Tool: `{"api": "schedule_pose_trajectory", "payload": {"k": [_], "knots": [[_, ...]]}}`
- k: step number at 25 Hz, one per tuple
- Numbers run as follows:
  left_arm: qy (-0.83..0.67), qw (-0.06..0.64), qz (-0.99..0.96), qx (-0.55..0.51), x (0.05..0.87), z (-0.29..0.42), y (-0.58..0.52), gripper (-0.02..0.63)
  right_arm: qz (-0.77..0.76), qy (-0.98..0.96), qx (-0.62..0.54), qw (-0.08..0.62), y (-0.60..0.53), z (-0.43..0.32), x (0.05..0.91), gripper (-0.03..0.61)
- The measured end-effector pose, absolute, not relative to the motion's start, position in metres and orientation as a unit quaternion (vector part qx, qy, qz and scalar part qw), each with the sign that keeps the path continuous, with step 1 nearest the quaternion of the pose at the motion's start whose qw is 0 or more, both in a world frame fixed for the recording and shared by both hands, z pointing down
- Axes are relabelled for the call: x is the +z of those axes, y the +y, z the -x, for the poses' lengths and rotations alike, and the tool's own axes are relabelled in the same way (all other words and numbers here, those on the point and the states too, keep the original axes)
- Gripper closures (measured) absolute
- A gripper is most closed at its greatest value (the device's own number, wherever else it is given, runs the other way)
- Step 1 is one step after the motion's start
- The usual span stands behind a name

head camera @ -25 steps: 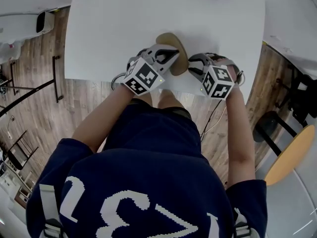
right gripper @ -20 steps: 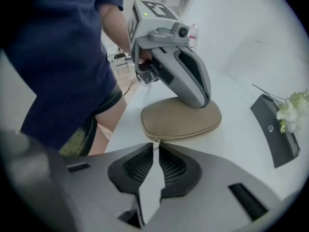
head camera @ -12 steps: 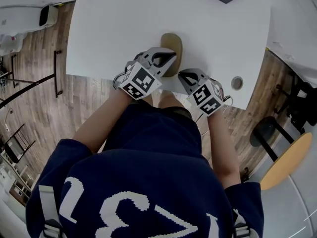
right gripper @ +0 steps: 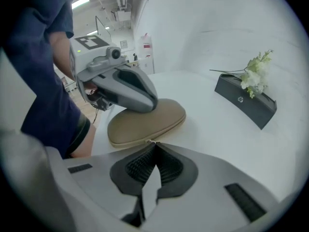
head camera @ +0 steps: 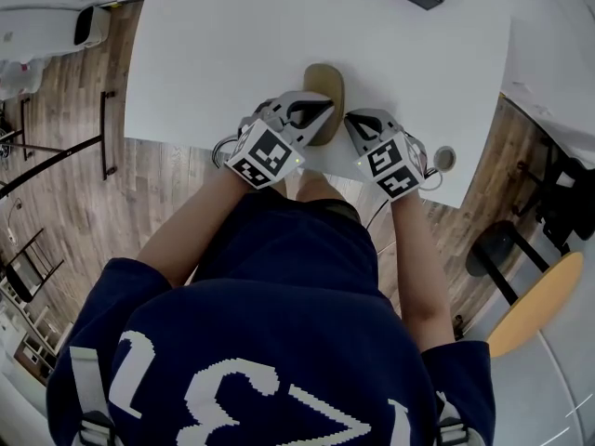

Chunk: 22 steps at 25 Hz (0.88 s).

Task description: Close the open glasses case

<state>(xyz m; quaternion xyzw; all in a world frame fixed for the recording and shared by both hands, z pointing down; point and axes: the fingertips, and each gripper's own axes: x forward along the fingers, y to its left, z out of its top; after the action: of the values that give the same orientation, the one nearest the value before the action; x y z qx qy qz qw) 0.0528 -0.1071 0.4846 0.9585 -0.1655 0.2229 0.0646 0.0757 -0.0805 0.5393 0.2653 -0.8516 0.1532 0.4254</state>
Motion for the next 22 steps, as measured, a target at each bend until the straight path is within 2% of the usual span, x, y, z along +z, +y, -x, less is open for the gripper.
{"api": "schedule_pose_trajectory", "payload": {"k": [7, 12, 16, 22], "knots": [[-0.158, 0.077, -0.957, 0.230, 0.485, -0.054, -0.107, 0.601, -0.297, -0.843, 0.135, 0.427, -0.151, -0.083, 0.542, 0.558], [-0.105, 0.065, -0.952, 0.281, 0.483, -0.047, -0.094, 0.601, -0.271, -0.859, 0.145, 0.410, -0.098, -0.083, 0.527, 0.558], [-0.066, 0.025, -0.946, 0.315, 0.483, -0.036, -0.073, 0.601, -0.238, -0.871, 0.192, 0.383, -0.035, -0.062, 0.523, 0.558], [-0.050, -0.028, -0.944, 0.324, 0.489, -0.036, -0.056, 0.601, -0.284, -0.853, 0.251, 0.359, -0.037, -0.078, 0.536, 0.558]]}}
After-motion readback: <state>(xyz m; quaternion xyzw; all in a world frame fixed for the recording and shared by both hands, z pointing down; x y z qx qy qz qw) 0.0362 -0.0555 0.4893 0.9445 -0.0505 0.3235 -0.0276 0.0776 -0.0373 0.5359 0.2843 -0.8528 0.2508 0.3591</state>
